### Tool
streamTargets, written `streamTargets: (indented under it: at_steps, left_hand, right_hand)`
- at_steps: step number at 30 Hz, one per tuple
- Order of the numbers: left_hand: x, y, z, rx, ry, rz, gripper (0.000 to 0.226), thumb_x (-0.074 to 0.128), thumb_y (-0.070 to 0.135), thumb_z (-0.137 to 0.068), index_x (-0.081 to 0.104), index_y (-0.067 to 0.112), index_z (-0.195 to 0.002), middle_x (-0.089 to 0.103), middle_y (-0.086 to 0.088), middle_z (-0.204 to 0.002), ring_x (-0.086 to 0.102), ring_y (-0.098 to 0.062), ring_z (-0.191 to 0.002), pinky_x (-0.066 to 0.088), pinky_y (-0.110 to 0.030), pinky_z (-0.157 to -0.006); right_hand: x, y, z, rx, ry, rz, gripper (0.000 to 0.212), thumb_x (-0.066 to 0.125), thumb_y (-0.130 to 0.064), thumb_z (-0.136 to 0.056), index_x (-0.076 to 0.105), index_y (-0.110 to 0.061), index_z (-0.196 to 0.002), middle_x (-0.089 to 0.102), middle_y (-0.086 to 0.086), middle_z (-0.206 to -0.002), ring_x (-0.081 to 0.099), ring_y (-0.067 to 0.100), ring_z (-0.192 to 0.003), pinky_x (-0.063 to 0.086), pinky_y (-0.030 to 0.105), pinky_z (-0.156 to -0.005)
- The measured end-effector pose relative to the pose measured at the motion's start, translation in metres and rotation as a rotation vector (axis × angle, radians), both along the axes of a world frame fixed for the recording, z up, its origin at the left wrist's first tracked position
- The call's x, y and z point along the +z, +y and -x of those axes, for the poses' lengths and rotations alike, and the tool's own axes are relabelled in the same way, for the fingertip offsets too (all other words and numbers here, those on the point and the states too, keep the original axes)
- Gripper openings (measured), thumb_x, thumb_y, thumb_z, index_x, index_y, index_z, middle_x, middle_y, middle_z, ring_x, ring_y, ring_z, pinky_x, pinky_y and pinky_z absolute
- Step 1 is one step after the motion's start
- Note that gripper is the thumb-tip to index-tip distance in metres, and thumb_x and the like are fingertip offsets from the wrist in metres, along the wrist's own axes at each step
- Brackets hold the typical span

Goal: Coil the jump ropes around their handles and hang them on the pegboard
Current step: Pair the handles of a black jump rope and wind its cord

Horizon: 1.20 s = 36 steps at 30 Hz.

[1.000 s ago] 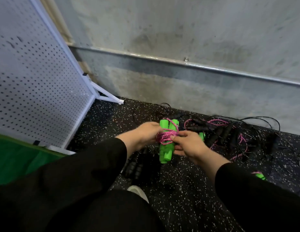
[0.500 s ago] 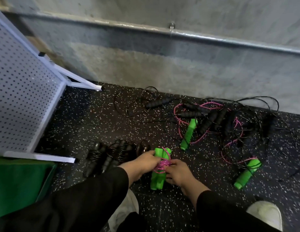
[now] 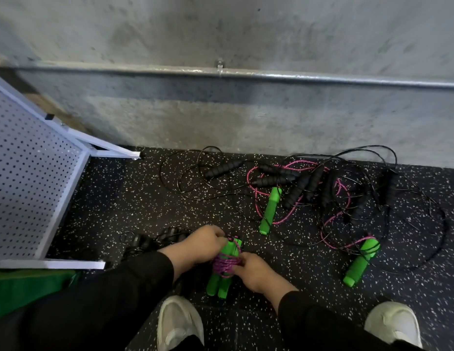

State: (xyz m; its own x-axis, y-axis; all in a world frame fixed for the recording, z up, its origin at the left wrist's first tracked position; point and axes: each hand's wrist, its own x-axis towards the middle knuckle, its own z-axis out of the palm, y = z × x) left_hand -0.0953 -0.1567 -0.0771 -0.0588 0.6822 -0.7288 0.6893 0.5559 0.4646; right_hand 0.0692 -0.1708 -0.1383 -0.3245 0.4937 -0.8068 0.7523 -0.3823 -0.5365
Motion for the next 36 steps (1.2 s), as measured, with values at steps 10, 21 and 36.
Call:
streamTargets:
  at_steps: [10,21,36]
  left_hand:
    - [0.090,0.125,-0.048,-0.330,0.177,-0.253,0.029,0.054,0.031,-0.102,0.073,0.010,-0.112,0.073,-0.011,-0.110,0.066,-0.029,-0.104,0.051,-0.032,-0.087]
    - [0.011,0.153,-0.131,-0.374,0.149,-0.260,0.029,0.049,0.027,-0.103,0.064,0.007,-0.118,0.068,-0.013,-0.110,0.062,-0.028,-0.096,0.048,-0.033,-0.078]
    - [-0.043,0.159,-0.138,-0.359,0.124,-0.264,0.023,0.048,0.030,-0.105,0.063,0.014,-0.112,0.062,0.000,-0.090,0.061,-0.022,-0.085,0.048,-0.034,-0.071]
  right_hand:
    - [0.046,0.102,-0.059,-0.100,-0.108,-0.309,0.046,0.056,-0.031,-0.102,0.053,-0.009,-0.142,0.065,0.011,-0.132,0.063,0.024,-0.112,0.049,0.028,-0.093]
    - [0.028,0.200,-0.154,-0.077,-0.364,-0.500,0.044,0.051,-0.026,-0.104,0.046,-0.008,-0.144,0.064,0.016,-0.127,0.062,0.032,-0.115,0.048,0.036,-0.092]
    - [-0.043,0.231,-0.166,-0.046,-0.656,-0.354,0.042,0.043,-0.026,-0.100,0.047,-0.027,-0.142,0.033,0.011,-0.150,0.037,0.039,-0.130,0.044,0.052,-0.101]
